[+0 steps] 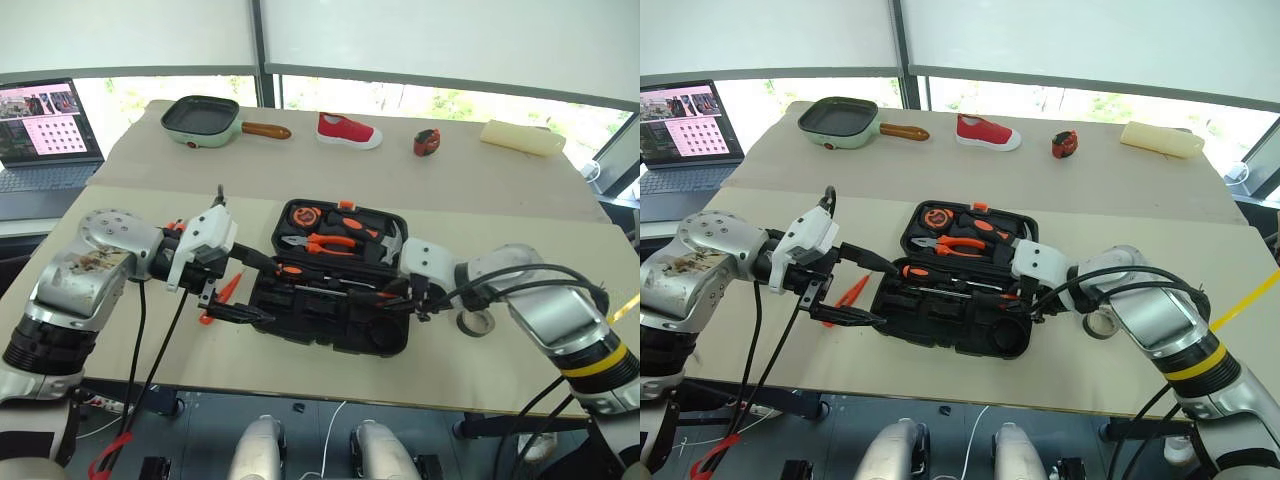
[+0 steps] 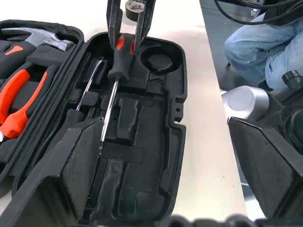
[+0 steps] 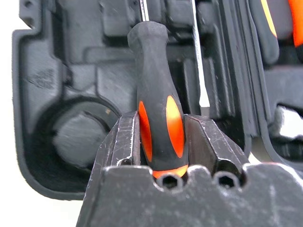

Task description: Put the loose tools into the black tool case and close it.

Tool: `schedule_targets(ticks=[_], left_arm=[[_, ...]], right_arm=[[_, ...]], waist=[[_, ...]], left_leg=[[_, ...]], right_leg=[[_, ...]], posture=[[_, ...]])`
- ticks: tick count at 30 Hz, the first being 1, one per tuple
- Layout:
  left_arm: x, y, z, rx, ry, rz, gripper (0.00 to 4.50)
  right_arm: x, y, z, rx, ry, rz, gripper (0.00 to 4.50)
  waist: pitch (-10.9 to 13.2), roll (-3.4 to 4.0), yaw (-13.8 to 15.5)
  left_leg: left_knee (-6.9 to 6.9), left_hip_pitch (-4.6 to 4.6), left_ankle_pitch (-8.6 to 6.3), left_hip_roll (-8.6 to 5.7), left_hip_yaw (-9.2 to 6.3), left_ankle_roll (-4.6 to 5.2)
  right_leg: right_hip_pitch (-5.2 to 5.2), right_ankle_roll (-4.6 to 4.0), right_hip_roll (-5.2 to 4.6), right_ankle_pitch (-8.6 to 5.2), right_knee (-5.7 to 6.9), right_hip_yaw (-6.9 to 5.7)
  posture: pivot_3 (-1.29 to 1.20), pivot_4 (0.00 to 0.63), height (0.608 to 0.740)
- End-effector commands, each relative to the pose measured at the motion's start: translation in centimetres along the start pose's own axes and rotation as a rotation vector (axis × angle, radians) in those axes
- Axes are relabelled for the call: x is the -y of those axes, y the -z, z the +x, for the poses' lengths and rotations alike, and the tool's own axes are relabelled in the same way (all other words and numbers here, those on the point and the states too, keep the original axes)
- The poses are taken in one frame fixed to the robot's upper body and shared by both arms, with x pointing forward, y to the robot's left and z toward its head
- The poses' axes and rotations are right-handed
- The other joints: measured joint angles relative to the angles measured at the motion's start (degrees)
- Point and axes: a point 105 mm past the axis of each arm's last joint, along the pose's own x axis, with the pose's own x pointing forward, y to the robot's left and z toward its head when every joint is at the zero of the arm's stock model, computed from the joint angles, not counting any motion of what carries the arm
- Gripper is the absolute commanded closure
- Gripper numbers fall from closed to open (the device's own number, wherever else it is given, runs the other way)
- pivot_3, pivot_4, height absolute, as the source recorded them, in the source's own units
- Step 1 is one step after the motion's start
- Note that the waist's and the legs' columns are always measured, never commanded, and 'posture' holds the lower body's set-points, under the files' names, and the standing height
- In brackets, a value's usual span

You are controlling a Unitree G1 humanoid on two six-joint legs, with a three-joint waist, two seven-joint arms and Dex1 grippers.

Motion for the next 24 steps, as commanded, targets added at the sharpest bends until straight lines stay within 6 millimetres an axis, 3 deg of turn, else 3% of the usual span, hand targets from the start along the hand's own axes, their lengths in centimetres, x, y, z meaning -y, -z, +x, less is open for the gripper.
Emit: schedule_targets(ticks=[1,6,8,15,18,24], left_arm=[[0.0,-1.3,-0.4,0.016,-0.022,0.068,0.00],[-0.2,-1.4,-0.2,0.019,-0.027,0.075,0.00],[-0.2,-1.5,-0.1,0.020,-0.028,0.076,0.00],[-0.3,-1.4,0.0,0.021,-0.029,0.077,0.00],[-0.4,-1.3,0.1,0.022,-0.029,0.078,0.00],[-0.7,-1.3,0.2,0.026,-0.030,0.081,0.00]], right_arm=[[0.6,-0.8,-0.4,0.012,0.024,-0.025,3.33],[0.9,-0.7,-0.2,0.010,0.025,-0.015,3.33],[0.7,-1.1,-0.2,0.023,0.021,-0.021,2.35],[1.0,-4.8,-1.1,0.163,0.039,0.027,0.10],[1.4,-5.2,-0.8,0.184,0.064,0.049,0.26],[1.5,-5.4,0.3,0.215,0.084,0.094,2.17]], waist=[[0.0,0.00,0.0],[0.0,0.00,0.0],[0.0,0.00,0.0],[0.0,0.00,-0.3],[0.0,0.00,-0.3],[0.0,-0.01,-0.2]], left_leg=[[0.00,0.00,0.00,0.00,0.00,0.00],[0.00,0.00,0.00,0.00,0.00,0.00],[0.00,0.00,0.00,0.00,0.00,0.00],[-0.03,0.00,0.00,0.03,-0.01,0.00],[-0.02,0.00,0.00,0.03,-0.02,0.00],[-0.02,-0.01,0.00,0.00,0.00,0.00]], right_leg=[[0.00,0.00,0.00,0.00,0.00,0.00],[0.00,0.00,0.00,0.00,0.00,0.00],[0.00,0.00,0.00,0.00,0.00,0.00],[-0.02,-0.01,0.04,0.00,0.04,0.00],[0.00,-0.01,0.03,0.00,0.04,-0.01],[-0.01,-0.01,0.02,0.00,0.04,-0.02]], posture=[[0.00,0.150,0.740],[0.00,0.150,0.740],[0.00,0.150,0.740],[0.00,0.150,0.740],[0.00,0.150,0.740],[0.00,0.150,0.740]])
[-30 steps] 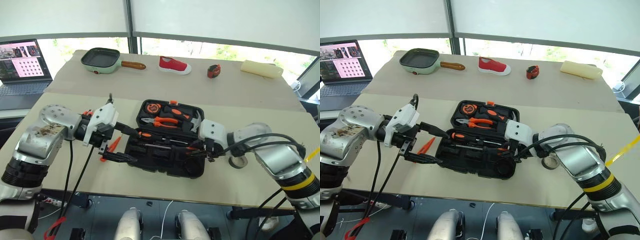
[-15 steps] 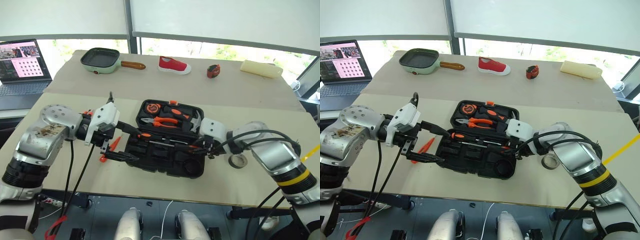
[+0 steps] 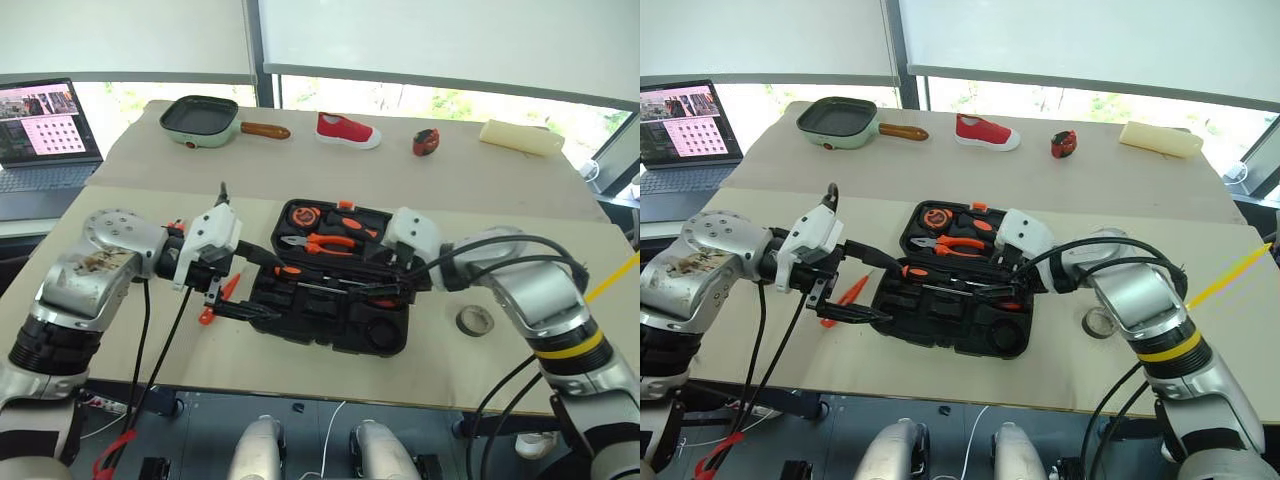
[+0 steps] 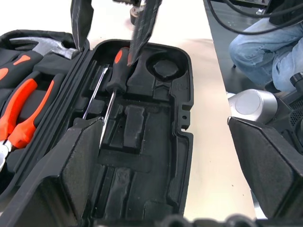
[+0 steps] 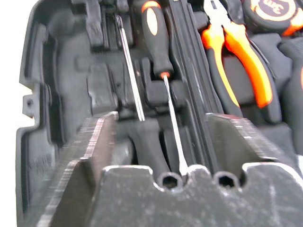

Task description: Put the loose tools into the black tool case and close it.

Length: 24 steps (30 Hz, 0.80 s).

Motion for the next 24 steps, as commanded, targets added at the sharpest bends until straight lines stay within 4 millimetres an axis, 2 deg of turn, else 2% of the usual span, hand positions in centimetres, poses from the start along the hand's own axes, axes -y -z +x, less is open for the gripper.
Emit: schedule_targets(ticks=[1,6,7,12,24], left_arm=[[-0.3,-0.7,-0.3,0.010,-0.010,0.047,0.00],[-0.4,-0.6,-0.4,0.009,-0.012,0.049,0.00],[-0.4,-0.6,-0.4,0.009,-0.012,0.049,0.00],[-0.3,-0.6,-0.5,0.006,-0.013,0.051,0.00],[-0.6,-0.7,-0.5,0.002,-0.012,0.063,0.00]], right_arm=[[0.2,-0.7,-0.3,0.030,0.030,-0.003,2.54],[-1.0,-0.1,0.4,0.024,-0.002,0.002,4.25],[-1.3,0.0,0.4,0.024,-0.017,0.004,4.43],[-1.9,0.4,0.9,0.018,-0.030,0.007,4.43],[-0.8,1.9,2.8,-0.045,0.031,-0.014,4.43]], waist=[[0.0,0.00,0.0],[0.0,0.00,-0.1],[0.0,0.00,-0.1],[0.0,0.00,-0.2],[0.0,-0.01,-0.5]], left_leg=[[0.00,0.00,0.00,0.00,0.00,0.00],[-0.01,0.00,0.00,0.01,-0.01,0.00],[-0.01,0.00,0.00,0.01,-0.01,0.00],[-0.02,0.01,0.00,0.02,-0.02,0.00],[-0.01,0.06,0.00,0.02,-0.02,0.00]], right_leg=[[0.00,0.00,0.00,0.00,0.00,0.00],[0.00,0.00,0.01,0.00,0.00,0.00],[0.00,0.00,0.01,0.00,0.00,0.00],[0.00,0.00,0.01,0.00,0.00,0.00],[0.05,0.00,0.02,0.00,0.01,-0.01]], posture=[[0.00,0.150,0.740],[0.00,0.150,0.740],[0.00,0.150,0.740],[0.00,0.150,0.740],[0.00,0.150,0.740]])
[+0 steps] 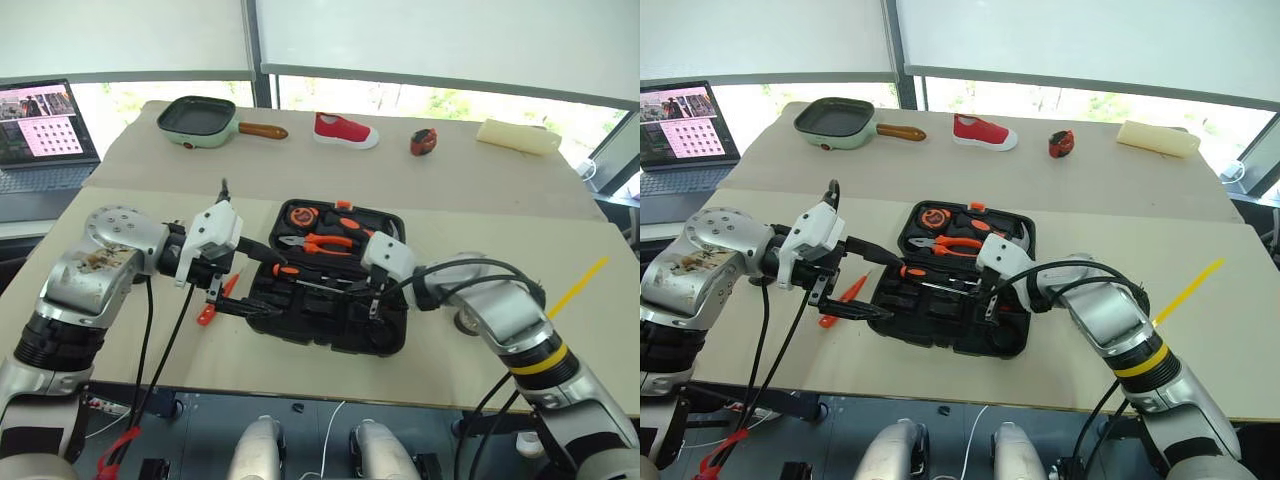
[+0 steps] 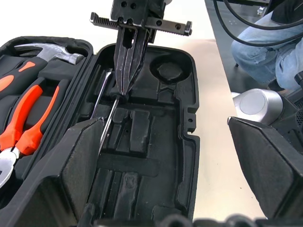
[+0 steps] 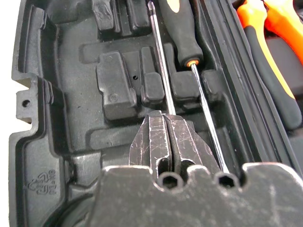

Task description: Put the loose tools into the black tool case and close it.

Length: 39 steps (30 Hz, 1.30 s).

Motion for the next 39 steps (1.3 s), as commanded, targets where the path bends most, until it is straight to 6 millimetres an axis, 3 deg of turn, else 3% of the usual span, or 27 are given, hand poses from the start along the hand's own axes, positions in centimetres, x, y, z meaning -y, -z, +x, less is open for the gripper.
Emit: schedule_targets(ticks=[1,11,14,18,21,23,26,32,35,39], left_arm=[[-0.4,-0.8,-0.4,-0.001,-0.016,0.054,0.00],[-0.7,-0.7,-0.1,-0.003,-0.020,0.066,0.00],[-0.9,-0.5,-0.2,-0.006,-0.040,0.061,0.00],[-1.5,0.2,-1.1,-0.015,-0.146,0.016,0.00],[-1.7,0.9,-1.9,-0.015,-0.247,-0.043,0.00],[-1.2,3.0,-4.2,-0.022,-0.437,-0.179,0.00],[1.3,6.1,-7.3,-0.089,-0.624,-0.314,0.00],[7.4,11.0,-12.5,-0.240,-0.891,-0.542,0.00],[8.9,11.4,-12.7,-0.268,-0.917,-0.589,0.00],[8.1,10.2,-10.8,-0.277,-0.870,-0.590,0.00]], right_arm=[[0.9,0.2,0.1,-0.019,0.045,-0.016,4.43],[0.3,1.0,0.2,-0.040,0.026,-0.019,4.43],[0.5,-1.0,-0.5,0.040,0.033,-0.005,4.43],[1.3,-5.1,-3.4,0.198,0.070,-0.022,4.43],[1.0,-6.1,-5.0,0.243,0.059,-0.012,4.43],[-0.8,-6.6,-7.2,0.305,-0.030,-0.052,3.89],[-2.9,-6.6,-9.5,0.355,-0.133,-0.108,3.00],[-4.6,-5.8,-11.3,0.358,-0.225,-0.116,1.01],[-5.0,-5.8,-11.7,0.368,-0.253,-0.110,0.05],[-5.0,-5.8,-11.7,0.375,-0.255,-0.101,0.05]], waist=[[0.0,0.00,0.0],[0.0,0.00,0.1],[0.0,0.00,0.0],[0.0,-0.01,0.0],[0.0,-0.01,-0.1],[0.0,-0.02,-0.3],[0.0,-0.08,-0.8],[0.1,-0.18,-0.7],[0.1,-0.19,-0.2],[0.1,-0.27,0.5]], left_leg=[[0.00,0.00,0.00,-0.01,0.00,0.00],[0.00,0.00,0.00,-0.01,0.01,0.00],[0.00,0.00,0.00,-0.01,0.00,0.00],[-0.01,-0.02,0.00,0.00,0.00,0.00],[-0.04,-0.02,0.00,0.03,-0.01,0.00],[-0.09,-0.01,0.00,0.04,-0.04,0.00],[-0.25,0.03,-0.07,0.05,-0.06,-0.05],[-0.48,0.21,-0.06,0.08,-0.10,-0.11],[-0.49,0.29,-0.04,0.09,-0.09,-0.14],[-0.49,0.39,-0.11,0.11,-0.12,-0.24]], right_leg=[[0.00,0.00,0.00,0.00,0.00,0.00],[0.02,0.00,-0.01,0.00,-0.01,-0.01],[0.01,0.00,-0.01,0.00,-0.01,-0.01],[-0.02,0.00,-0.01,0.00,0.00,-0.01],[-0.03,0.00,0.00,0.00,0.00,0.00],[-0.02,0.00,0.00,0.00,0.00,-0.03],[-0.04,-0.01,-0.05,-0.01,-0.06,-0.03],[-0.03,-0.18,-0.12,-0.08,-0.09,-0.10],[0.04,-0.28,-0.28,-0.14,-0.17,-0.24],[0.02,-0.65,-0.37,-0.32,-0.39,-0.36]], posture=[[0.00,0.150,0.740],[0.00,0.150,0.740],[0.00,0.150,0.740],[0.00,0.150,0.740],[0.00,0.150,0.740],[0.00,0.150,0.740],[0.00,0.150,0.740],[0.00,0.150,0.740],[0.00,0.150,0.740],[0.00,0.150,0.740]])
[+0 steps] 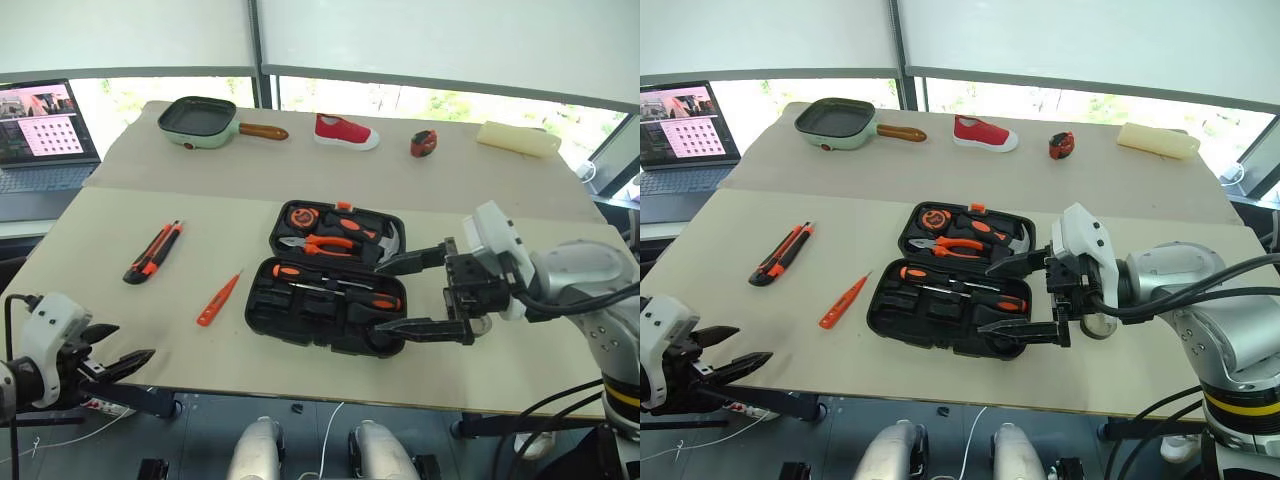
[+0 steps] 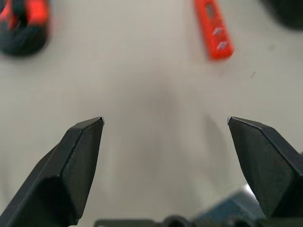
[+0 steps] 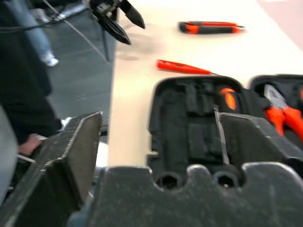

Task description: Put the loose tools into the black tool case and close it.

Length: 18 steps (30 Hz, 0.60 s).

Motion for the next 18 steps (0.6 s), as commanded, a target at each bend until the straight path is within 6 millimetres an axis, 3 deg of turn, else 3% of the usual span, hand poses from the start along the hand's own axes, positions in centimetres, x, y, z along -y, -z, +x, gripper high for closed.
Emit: schedule_targets(ticks=[1,10,18], left_arm=[[1.4,-2.5,0.7,0.010,0.027,0.057,0.00],[2.2,-7.4,5.0,-0.282,0.096,-0.001,0.00],[1.5,-8.3,8.7,-0.431,0.090,0.017,0.00]], right_arm=[[-0.3,-1.1,-0.5,0.025,0.010,-0.059,0.05],[-1.2,-0.2,0.8,0.044,0.065,-0.068,0.05],[-2.0,-0.3,1.9,0.085,0.124,-0.068,0.05]], waist=[[0.0,-0.03,0.3],[-0.1,-0.26,-0.4],[0.0,-0.35,-1.0]], left_leg=[[0.00,0.00,-0.11,0.00,0.00,-0.18],[-0.03,-0.11,0.09,-0.12,-0.01,0.08],[-0.18,-0.14,0.09,-0.15,-0.07,0.08]], right_leg=[[0.02,0.00,-0.02,0.01,-0.01,0.00],[0.08,0.43,0.20,0.24,0.19,0.11],[-0.04,0.41,0.36,0.19,0.32,0.25]], posture=[[0.00,0.150,0.740],[0.00,0.150,0.740],[0.00,0.150,0.740]])
